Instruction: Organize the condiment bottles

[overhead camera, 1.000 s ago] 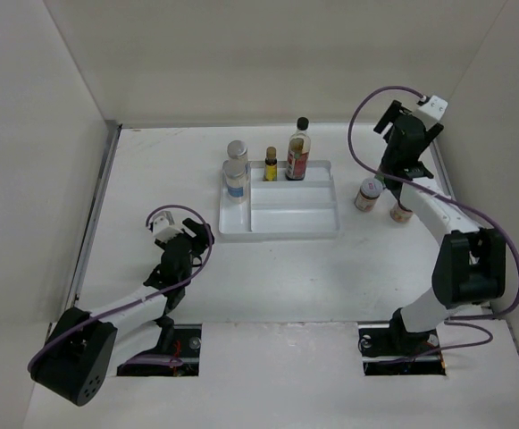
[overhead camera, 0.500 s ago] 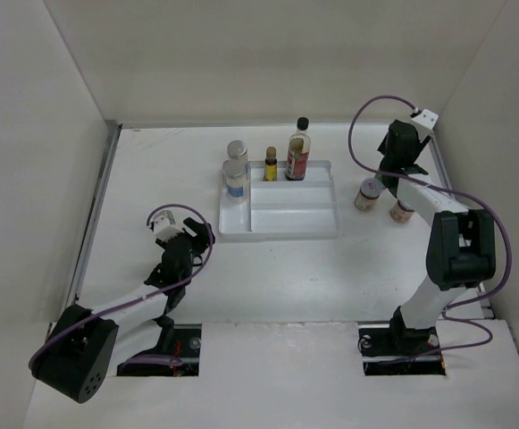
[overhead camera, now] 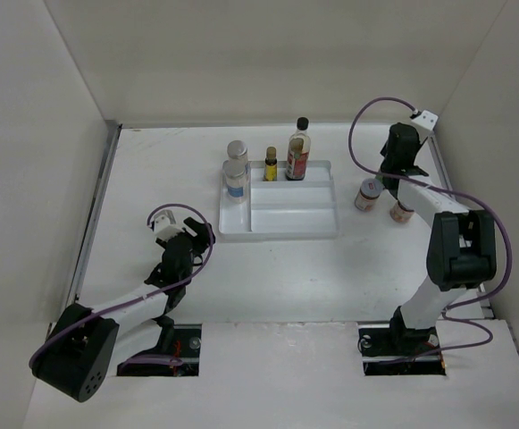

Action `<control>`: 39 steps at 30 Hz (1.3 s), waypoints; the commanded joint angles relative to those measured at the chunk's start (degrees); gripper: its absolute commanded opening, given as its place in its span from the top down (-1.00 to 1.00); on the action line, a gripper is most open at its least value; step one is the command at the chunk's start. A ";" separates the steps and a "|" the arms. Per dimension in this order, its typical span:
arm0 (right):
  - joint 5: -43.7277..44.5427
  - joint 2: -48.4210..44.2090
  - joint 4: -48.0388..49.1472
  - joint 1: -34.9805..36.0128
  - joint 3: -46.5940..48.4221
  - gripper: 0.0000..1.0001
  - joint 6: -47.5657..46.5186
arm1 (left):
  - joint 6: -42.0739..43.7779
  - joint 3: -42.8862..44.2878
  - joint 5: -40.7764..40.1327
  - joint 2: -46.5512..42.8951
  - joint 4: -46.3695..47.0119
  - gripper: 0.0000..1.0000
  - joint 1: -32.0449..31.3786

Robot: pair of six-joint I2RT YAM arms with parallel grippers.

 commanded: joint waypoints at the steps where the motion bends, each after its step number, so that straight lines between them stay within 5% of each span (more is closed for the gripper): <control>1: -0.93 -6.21 8.85 1.67 0.80 0.54 -1.11 | -0.53 2.29 0.66 0.06 2.72 -0.34 0.08; 16: -4.98 -5.43 9.55 14.59 6.25 0.53 0.82 | -0.53 2.29 0.67 -0.38 2.81 -0.34 0.08; 39: -5.15 3.71 10.87 20.22 8.89 0.42 1.61 | -0.53 1.93 0.93 -0.56 2.81 -0.34 0.52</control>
